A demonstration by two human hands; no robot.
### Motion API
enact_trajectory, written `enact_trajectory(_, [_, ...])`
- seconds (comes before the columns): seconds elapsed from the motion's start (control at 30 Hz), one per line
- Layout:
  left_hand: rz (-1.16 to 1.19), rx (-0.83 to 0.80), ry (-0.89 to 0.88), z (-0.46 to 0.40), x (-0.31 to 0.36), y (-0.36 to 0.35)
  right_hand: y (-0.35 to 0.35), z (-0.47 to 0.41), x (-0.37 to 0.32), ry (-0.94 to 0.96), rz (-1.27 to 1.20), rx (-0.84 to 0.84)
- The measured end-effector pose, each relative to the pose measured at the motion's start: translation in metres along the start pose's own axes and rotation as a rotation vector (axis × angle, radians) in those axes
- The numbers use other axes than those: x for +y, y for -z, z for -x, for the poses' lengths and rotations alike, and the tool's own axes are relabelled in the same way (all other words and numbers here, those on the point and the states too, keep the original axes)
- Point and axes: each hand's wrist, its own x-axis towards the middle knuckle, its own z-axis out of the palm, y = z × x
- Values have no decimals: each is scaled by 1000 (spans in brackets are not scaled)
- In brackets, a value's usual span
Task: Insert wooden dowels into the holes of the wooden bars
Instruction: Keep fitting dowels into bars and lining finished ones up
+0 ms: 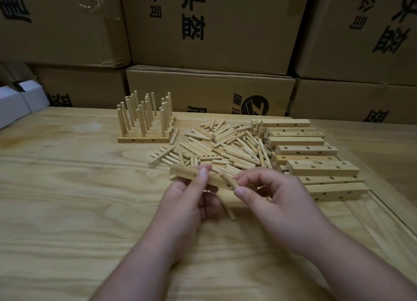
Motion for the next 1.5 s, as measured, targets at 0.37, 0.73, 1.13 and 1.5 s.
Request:
enact_trajectory(0.37, [132,146,-28,-2,6,1,7,-2,-3,-70,-112,93])
enact_trajectory(0.73, [-96,40,6,3,4,5,6,-1,-3,-53,-49,66])
enact_trajectory(1.13, [-215,-50,-23,9,8,1,7,0,-6,21,-45,105])
enact_trajectory(1.5, [-235,-64,-34,9,6,0,8,-1,-5,23,-2,121])
